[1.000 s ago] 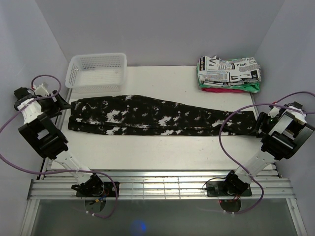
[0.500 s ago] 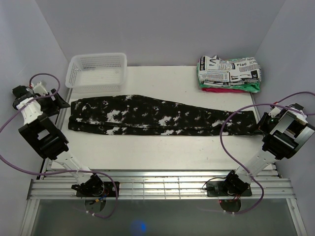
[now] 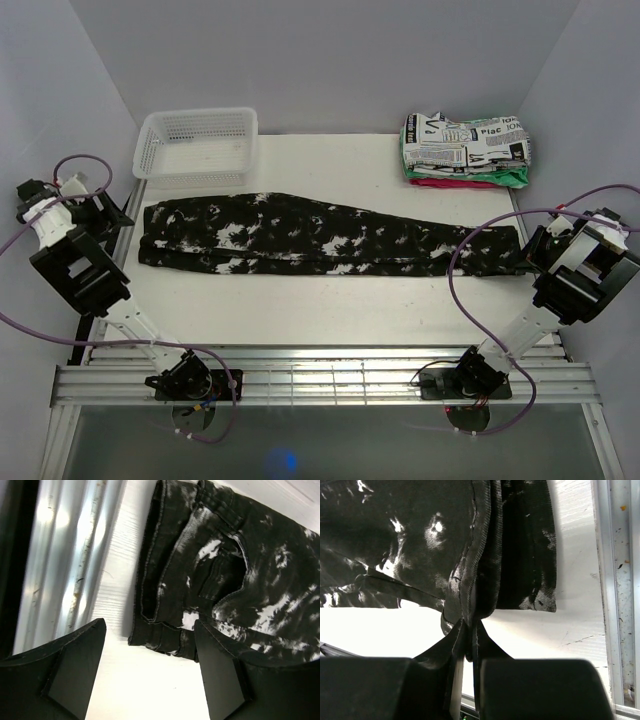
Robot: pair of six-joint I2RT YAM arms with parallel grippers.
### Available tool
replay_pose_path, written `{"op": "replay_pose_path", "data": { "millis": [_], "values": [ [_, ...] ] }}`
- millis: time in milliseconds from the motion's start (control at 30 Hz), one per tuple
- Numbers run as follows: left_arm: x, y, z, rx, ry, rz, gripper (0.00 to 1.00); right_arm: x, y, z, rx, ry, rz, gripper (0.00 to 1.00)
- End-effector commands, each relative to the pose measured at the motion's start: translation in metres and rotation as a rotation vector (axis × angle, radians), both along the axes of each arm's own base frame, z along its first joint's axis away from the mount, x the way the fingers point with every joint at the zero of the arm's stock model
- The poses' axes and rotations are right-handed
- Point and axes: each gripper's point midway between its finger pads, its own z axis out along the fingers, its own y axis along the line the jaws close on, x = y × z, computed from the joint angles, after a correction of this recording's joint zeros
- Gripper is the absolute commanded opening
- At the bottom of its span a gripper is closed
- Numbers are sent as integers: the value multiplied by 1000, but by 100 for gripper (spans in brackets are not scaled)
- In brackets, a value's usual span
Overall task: Fold and stack the trousers
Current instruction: Fold the trousers
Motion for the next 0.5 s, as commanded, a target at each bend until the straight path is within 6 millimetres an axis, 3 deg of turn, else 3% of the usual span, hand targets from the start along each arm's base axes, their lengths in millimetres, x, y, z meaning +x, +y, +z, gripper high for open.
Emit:
{"op": "replay_pose_path", "data": {
  "millis": [0, 233, 467],
  "values": [
    [0, -12, 5, -96, -34, -60, 82, 15, -34, 34, -48, -132, -69, 8],
    [-10, -31, -29, -221, 27, -88, 73, 16, -37, 39, -72, -145, -55, 8],
    [-11, -32, -42, -216, 60, -76, 71, 22, -45, 41, -92, -153, -49, 8]
  ]
}}
